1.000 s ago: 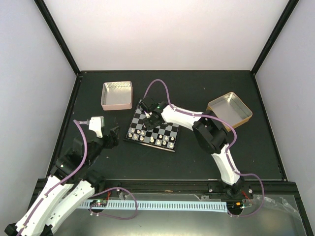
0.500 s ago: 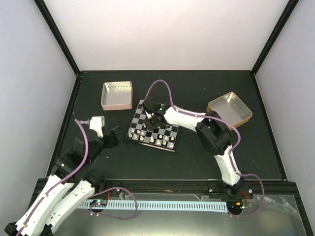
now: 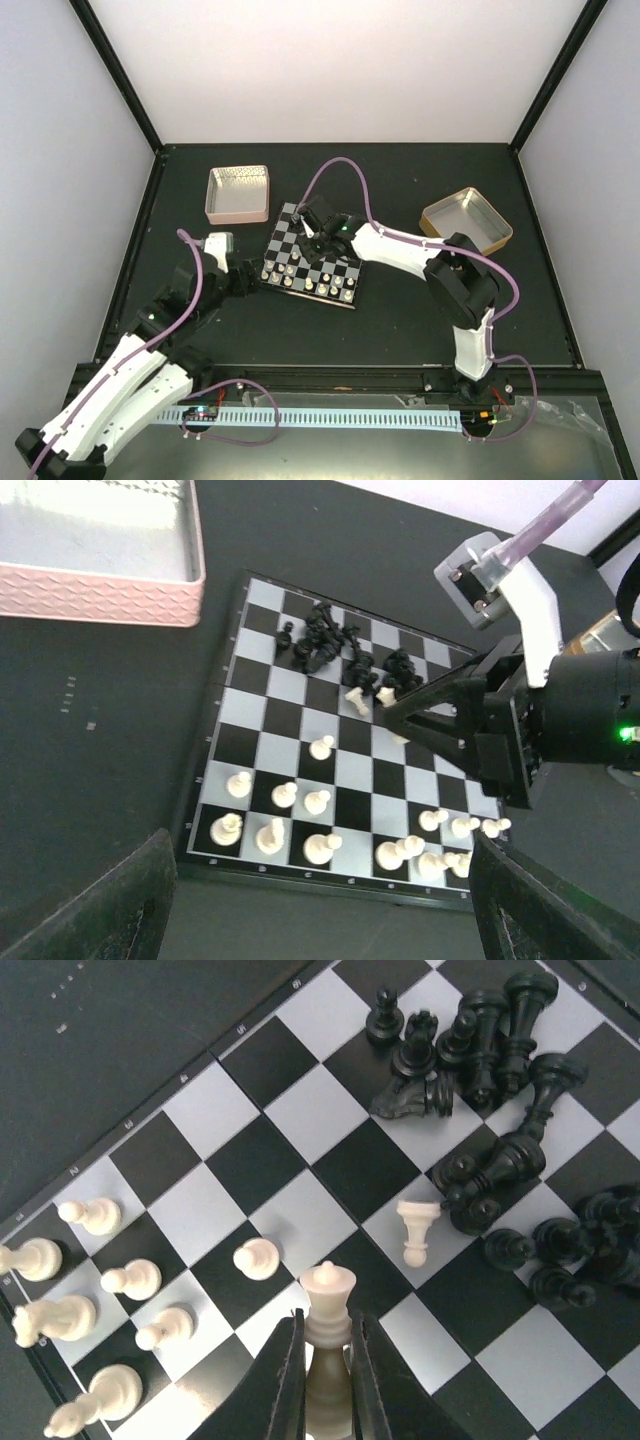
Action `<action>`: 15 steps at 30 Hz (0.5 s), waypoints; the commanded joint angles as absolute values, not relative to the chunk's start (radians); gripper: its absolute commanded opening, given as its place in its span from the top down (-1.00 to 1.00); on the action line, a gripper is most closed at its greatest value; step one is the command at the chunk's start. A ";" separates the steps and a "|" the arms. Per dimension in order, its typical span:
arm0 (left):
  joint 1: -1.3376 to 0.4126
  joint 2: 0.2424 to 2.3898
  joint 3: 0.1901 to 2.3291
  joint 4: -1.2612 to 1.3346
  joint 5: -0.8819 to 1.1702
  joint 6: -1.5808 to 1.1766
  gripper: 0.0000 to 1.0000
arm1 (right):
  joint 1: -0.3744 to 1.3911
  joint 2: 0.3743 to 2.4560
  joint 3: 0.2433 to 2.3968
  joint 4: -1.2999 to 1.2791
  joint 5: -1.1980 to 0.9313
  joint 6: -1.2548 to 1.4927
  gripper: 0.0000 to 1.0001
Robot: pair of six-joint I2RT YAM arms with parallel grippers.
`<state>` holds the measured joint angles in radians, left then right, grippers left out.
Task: Set up the chess pieces on the board
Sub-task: Pick up the chess piece from the chessboard, then place the chess piece on the chessboard.
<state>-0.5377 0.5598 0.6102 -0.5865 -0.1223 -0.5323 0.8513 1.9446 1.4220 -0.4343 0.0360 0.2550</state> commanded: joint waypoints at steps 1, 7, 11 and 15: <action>-0.532 0.620 0.600 -0.423 -0.017 -0.611 -0.64 | 0.852 1.880 1.347 -0.337 0.043 0.251 0.87; -0.532 0.749 0.579 -0.243 0.103 -0.730 -0.63 | 0.853 1.748 1.152 -0.063 -0.042 0.230 0.92; -0.531 0.823 0.593 -0.167 0.153 -0.796 -0.63 | 0.854 1.663 1.075 0.057 -0.100 0.217 0.92; -0.525 0.867 0.622 -0.134 0.199 -0.839 -0.64 | 0.853 1.575 0.976 0.182 -0.179 0.183 0.93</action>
<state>-0.5358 0.8429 0.5842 -0.2329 0.1204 -0.7643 0.8513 1.6615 1.0439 -0.0299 -0.0868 0.2279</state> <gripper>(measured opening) 0.818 0.089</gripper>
